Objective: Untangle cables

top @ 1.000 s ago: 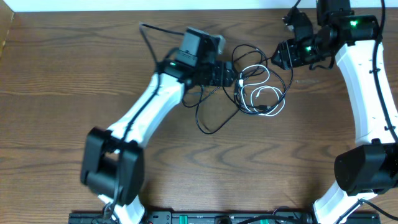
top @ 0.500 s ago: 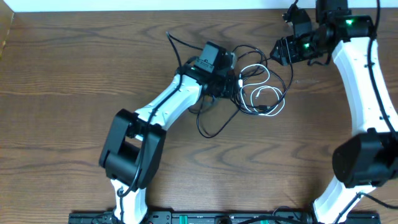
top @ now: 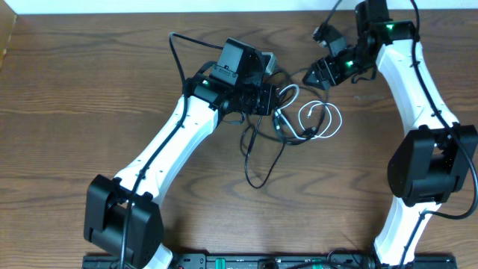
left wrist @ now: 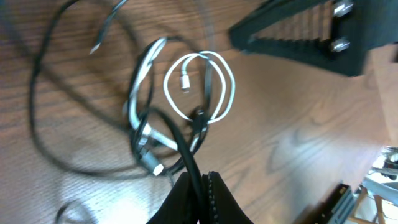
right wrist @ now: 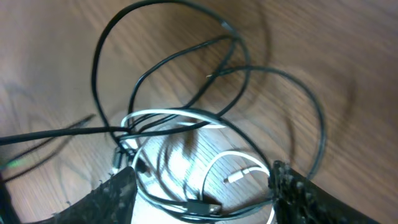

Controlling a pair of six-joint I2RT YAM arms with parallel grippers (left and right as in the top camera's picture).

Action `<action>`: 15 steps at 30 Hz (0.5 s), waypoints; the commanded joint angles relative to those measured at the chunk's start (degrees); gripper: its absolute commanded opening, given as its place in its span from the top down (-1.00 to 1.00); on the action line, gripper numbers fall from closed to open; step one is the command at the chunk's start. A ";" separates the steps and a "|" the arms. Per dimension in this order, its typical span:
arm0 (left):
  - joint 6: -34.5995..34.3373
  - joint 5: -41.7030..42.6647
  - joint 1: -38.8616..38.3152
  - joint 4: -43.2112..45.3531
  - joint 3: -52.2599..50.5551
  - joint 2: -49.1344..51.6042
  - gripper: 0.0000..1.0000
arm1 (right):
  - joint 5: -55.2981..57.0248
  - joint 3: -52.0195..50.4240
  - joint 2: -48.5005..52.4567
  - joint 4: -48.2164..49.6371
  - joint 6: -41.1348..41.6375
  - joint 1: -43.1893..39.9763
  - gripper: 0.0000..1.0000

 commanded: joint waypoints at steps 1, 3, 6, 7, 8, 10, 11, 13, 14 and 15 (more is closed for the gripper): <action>1.27 4.20 0.15 -2.05 -0.13 0.28 0.85 | -2.49 0.07 0.76 0.17 -6.49 1.55 -0.37; 1.27 4.20 0.15 -2.89 -0.13 0.28 0.85 | -2.54 0.07 1.51 0.39 -6.16 2.34 -0.38; 1.29 4.09 0.15 -3.17 -0.13 0.28 0.85 | -2.54 0.07 2.71 0.50 -4.26 2.91 -0.38; 1.29 3.54 0.15 -3.32 -0.13 0.28 0.85 | -2.54 0.07 3.06 0.61 -3.15 2.97 -0.37; 1.33 2.95 0.15 -3.61 -0.13 0.28 0.85 | -2.54 0.07 3.23 0.68 -1.62 2.99 -0.36; 1.44 -0.15 0.17 -4.72 -0.13 0.37 0.85 | -2.58 0.07 3.69 0.90 4.74 3.02 -0.34; 1.40 -1.99 0.17 -5.14 -0.13 0.37 0.85 | -2.58 0.07 3.69 0.85 8.04 3.17 -0.28; -0.92 -7.10 0.17 -6.01 -0.13 0.57 0.85 | -2.58 0.07 3.69 0.83 13.33 3.76 -0.18; -2.62 -9.64 0.17 -6.19 -0.13 0.83 0.85 | -2.56 0.04 3.69 0.79 16.02 4.44 -0.13; -3.43 -10.86 0.17 -6.16 -0.15 1.16 0.85 | -2.51 0.04 3.69 0.79 17.33 5.03 -0.11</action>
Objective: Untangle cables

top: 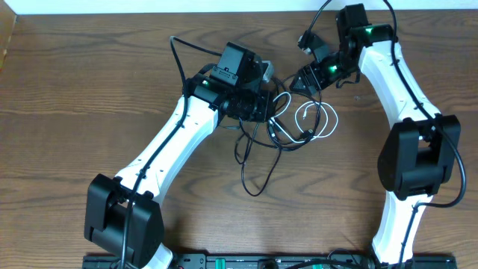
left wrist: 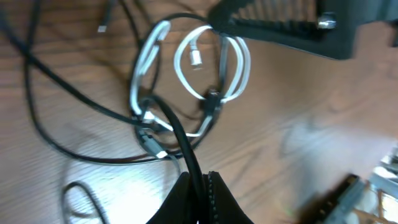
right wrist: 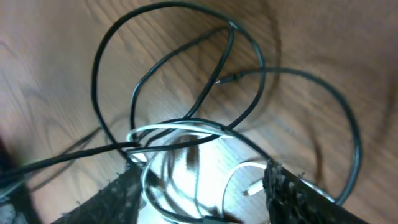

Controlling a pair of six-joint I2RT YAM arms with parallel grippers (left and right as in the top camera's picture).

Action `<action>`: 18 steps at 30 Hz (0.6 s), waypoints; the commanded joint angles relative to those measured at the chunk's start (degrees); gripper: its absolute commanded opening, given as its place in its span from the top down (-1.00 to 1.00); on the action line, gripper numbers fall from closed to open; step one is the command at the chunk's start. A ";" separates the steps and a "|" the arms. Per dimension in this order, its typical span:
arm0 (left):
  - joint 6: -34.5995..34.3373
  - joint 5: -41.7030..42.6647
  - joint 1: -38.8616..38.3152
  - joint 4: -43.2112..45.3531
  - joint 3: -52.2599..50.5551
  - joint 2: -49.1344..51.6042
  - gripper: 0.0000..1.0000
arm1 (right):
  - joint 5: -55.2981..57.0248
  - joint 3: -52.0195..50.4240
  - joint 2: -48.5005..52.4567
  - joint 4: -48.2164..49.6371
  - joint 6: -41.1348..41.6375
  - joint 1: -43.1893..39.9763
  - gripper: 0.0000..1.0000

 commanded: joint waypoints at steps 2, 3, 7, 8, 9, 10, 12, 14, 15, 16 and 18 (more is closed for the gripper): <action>-5.11 -10.29 0.17 -0.42 -0.15 1.86 0.85 | -0.85 -0.04 -0.04 0.39 13.88 3.56 -0.08; -6.19 -10.99 0.17 -0.44 -0.15 2.47 0.85 | 0.63 -0.20 -0.04 0.76 16.46 4.33 -0.08; -10.27 -13.20 0.17 -0.66 -0.15 6.40 0.85 | 10.64 -1.88 0.17 2.08 28.65 8.11 -0.10; -10.78 -13.53 0.17 -0.66 -0.15 7.08 0.85 | 10.80 -2.34 0.17 2.38 29.29 8.57 -0.10; -11.15 -13.68 0.17 -0.66 -0.15 7.96 0.85 | 10.86 -2.91 0.17 2.89 30.05 8.96 -0.10; -11.32 -13.70 0.15 -0.63 -0.15 8.94 0.85 | 10.84 -3.80 0.17 3.69 30.99 9.38 -0.10; -11.50 -13.73 0.15 -0.83 -0.15 10.71 0.85 | 10.84 -5.62 0.17 5.66 33.00 9.60 -0.10; -11.74 -13.73 0.15 -1.29 -0.17 11.87 0.85 | 10.80 -7.02 0.17 7.34 33.88 9.57 -0.11; -12.07 -13.70 0.15 -1.53 -0.24 12.57 0.85 | 10.80 -7.76 0.17 8.31 34.18 9.57 -0.10; -12.41 -13.73 0.15 -1.95 -0.24 13.14 0.85 | 10.71 -8.24 0.17 8.87 34.18 9.57 -0.10; -12.55 -13.68 0.15 -2.34 -0.26 13.86 0.85 | 10.58 -9.05 0.17 9.79 34.18 9.57 -0.10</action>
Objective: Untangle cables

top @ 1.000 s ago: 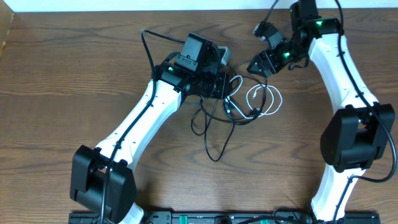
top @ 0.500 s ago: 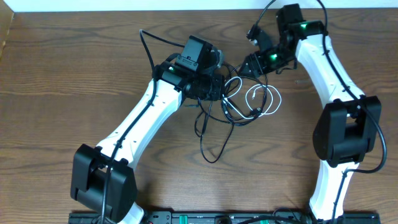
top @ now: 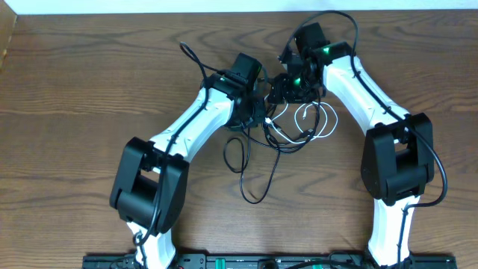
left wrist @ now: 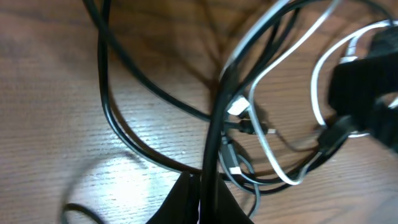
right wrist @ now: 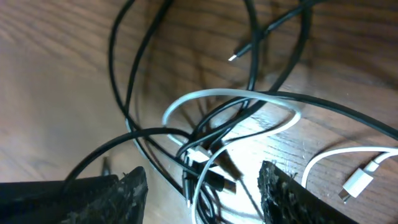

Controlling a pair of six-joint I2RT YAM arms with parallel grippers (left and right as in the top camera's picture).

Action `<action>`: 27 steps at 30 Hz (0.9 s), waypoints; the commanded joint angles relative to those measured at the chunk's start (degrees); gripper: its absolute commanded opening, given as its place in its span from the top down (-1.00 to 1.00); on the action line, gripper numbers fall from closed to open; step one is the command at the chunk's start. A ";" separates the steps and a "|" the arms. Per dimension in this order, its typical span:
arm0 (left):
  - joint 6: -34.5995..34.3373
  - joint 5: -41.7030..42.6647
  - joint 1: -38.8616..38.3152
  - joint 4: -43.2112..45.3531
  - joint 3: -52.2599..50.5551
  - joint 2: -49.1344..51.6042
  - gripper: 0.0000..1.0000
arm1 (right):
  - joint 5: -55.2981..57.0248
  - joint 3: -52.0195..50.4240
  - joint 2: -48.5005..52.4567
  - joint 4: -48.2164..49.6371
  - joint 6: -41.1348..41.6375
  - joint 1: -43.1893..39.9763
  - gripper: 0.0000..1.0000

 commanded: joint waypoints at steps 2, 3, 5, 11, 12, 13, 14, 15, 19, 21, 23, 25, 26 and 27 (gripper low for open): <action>-1.51 -1.16 0.15 -1.03 -0.26 2.34 0.85 | 0.52 -1.84 0.17 1.79 2.58 -0.02 -0.10; -1.51 -1.16 0.15 -1.03 -0.28 2.45 0.85 | 0.55 -2.01 0.17 2.43 2.56 -0.02 -0.10; -1.51 -1.16 0.15 -1.03 -0.28 2.45 0.85 | 1.38 -2.08 0.24 3.19 2.56 0.04 -0.10; -1.49 -1.16 0.96 -1.22 -0.11 1.20 0.85 | 1.81 -2.56 1.44 3.32 7.32 0.70 0.17; -1.49 -1.16 1.25 -1.18 -0.09 0.83 0.85 | 1.81 -2.60 1.86 3.54 8.31 0.96 0.21; -1.49 -1.16 1.68 -1.01 -0.09 0.39 0.86 | 1.79 -2.62 2.47 3.85 9.40 1.40 0.24; -1.49 -1.16 2.23 -1.01 -0.09 -0.04 0.85 | 1.79 -2.62 3.34 4.37 10.40 1.90 0.27; -1.51 -1.11 2.84 -1.03 -0.09 -0.22 0.85 | 1.77 -2.62 4.48 5.33 11.85 2.73 0.30; -1.51 -1.11 3.39 -1.22 -0.11 -0.24 0.85 | 1.75 -2.62 7.28 8.39 15.02 4.17 0.28; -1.49 -1.11 3.39 -1.22 -0.11 -0.24 0.85 | 1.66 -2.62 8.15 9.66 15.43 4.39 0.30; -1.51 -1.11 3.39 -1.25 -0.11 -0.24 0.85 | 1.62 -2.62 9.16 10.86 15.58 4.48 0.35; -1.51 -1.11 3.37 -1.25 -0.11 -0.24 0.86 | 1.55 -2.62 9.55 11.82 15.63 4.48 0.39; -1.51 -1.11 3.37 -1.25 -0.11 -0.24 0.85 | 1.57 -2.62 9.70 12.26 15.61 4.48 0.54; -1.51 -1.11 3.37 -1.25 -0.11 -0.24 0.85 | 1.55 -2.62 9.70 12.28 15.61 4.48 0.58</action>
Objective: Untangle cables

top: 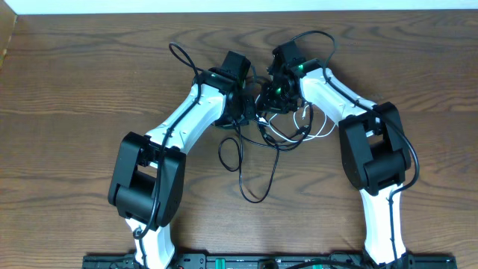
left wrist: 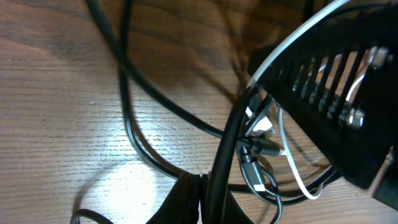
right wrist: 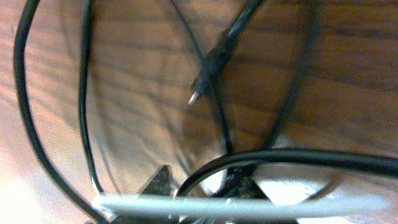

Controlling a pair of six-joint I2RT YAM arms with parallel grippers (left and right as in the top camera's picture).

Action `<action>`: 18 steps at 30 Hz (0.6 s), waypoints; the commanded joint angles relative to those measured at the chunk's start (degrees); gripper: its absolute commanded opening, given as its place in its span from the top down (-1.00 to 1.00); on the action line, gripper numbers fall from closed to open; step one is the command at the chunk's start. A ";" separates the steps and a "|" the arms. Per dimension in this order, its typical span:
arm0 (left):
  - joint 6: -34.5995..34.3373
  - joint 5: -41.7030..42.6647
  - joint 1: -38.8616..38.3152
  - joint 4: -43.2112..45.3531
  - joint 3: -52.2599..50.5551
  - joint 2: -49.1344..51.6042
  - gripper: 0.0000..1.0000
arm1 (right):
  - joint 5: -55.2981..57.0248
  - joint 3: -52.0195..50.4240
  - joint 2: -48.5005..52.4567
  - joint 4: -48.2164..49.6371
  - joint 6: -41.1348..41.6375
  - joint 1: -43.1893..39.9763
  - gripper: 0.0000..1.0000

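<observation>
A knot of black, grey and white cables lies at the back middle of the wooden table. My left gripper sits at its left edge and is shut on a thick black cable; the pinch shows in the left wrist view. My right gripper is pressed down into the knot right beside it. Its fingers stand partly apart, and a black loop and a white cable run between them. A black plug lies just ahead.
A long black loop trails from the knot toward the front. The white cable's coil lies right of the grippers. The right gripper's black body fills the right of the left wrist view. A dark strip lines the front edge.
My right gripper has dropped left into the knot, close against the left gripper, and its fingers have narrowed around cables. The left gripper, still shut on the black cable, has barely moved.
At first my right gripper was open, high at the back right, while the left held the black cable left of the knot. It then stood closer over the knot at each moment. The left arm shifted slightly right. Now both grippers meet at the knot.
</observation>
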 commanded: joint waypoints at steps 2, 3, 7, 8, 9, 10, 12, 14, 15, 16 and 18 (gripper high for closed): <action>-0.55 -0.72 0.02 -0.24 -0.11 -1.40 0.85 | 0.33 -0.22 1.84 0.39 0.48 -0.09 0.70; -0.55 -0.72 0.02 -0.22 -0.11 -1.40 0.85 | 0.00 -0.17 1.81 0.37 0.46 -0.24 0.71; -0.55 -0.72 0.00 -0.22 -0.11 -1.40 0.85 | -4.13 0.28 1.27 0.09 -1.88 -1.53 0.98; -0.55 -0.72 -0.02 -0.22 -0.11 -1.40 0.85 | -4.52 0.46 1.03 -0.28 -2.12 -1.84 0.98; -0.55 -0.72 -0.09 -0.22 -0.11 -1.40 0.85 | -4.50 0.70 0.52 -0.94 -2.54 -2.19 0.98; -0.55 -0.72 -0.13 -0.22 -0.11 -1.40 0.85 | -4.50 0.96 -0.13 -1.70 -3.67 -2.51 0.98; -0.50 -0.07 -0.20 0.15 -0.11 -1.40 0.85 | -4.87 1.14 -3.43 -3.45 -8.59 -3.32 0.98; 1.11 4.52 -0.02 1.97 -0.11 -1.40 0.76 | -6.23 1.14 -6.62 -5.27 -13.42 -3.78 0.98; 2.75 7.19 0.00 3.04 -0.11 -1.40 0.70 | -6.99 1.14 -7.72 -6.08 -15.34 -3.89 0.98; 4.72 10.21 -0.02 4.26 -0.11 -1.40 0.66 | -7.63 1.14 -8.92 -7.15 -17.07 -4.09 0.98; 8.11 15.39 -0.02 6.43 -0.11 -1.40 0.44 | -7.76 1.14 -10.54 -9.70 -18.75 -4.39 0.98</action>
